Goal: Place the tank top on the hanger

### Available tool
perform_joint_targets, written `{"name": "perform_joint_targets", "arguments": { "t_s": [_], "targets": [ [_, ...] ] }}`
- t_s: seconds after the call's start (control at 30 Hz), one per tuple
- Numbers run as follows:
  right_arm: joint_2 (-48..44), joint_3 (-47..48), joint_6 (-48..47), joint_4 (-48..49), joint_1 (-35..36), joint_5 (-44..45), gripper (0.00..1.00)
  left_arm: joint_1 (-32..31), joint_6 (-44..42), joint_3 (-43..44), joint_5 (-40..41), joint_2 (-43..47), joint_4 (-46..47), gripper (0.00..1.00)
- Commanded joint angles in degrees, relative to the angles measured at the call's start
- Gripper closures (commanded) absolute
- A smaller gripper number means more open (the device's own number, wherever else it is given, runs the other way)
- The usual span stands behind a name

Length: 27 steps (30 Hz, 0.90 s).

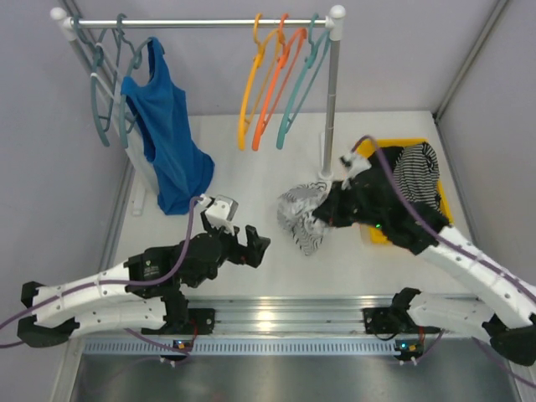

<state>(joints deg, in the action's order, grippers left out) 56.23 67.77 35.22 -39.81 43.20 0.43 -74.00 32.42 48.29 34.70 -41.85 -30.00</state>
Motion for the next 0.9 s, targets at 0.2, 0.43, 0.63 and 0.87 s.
{"name": "perform_joint_targets", "arguments": {
  "t_s": [0.2,0.43,0.63,0.87],
  "targets": [
    [8.2,-22.1,12.3,13.8,22.9,10.1,0.53,-0.3,11.4,-6.1,5.0,-3.6,-0.2,0.02],
    [1.4,-25.2,17.0,9.2,24.3,14.6,0.35,-0.1,13.2,-8.9,-1.9,-9.9,4.4,0.02],
    [-6.9,-31.8,24.3,5.3,24.3,18.2,0.39,-0.2,9.6,-9.9,-13.7,-11.3,8.2,0.06],
    [-13.7,-41.1,31.5,6.1,24.2,15.8,0.50,-0.3,4.4,-9.5,-28.2,-14.1,14.8,0.06]
  ]
}}
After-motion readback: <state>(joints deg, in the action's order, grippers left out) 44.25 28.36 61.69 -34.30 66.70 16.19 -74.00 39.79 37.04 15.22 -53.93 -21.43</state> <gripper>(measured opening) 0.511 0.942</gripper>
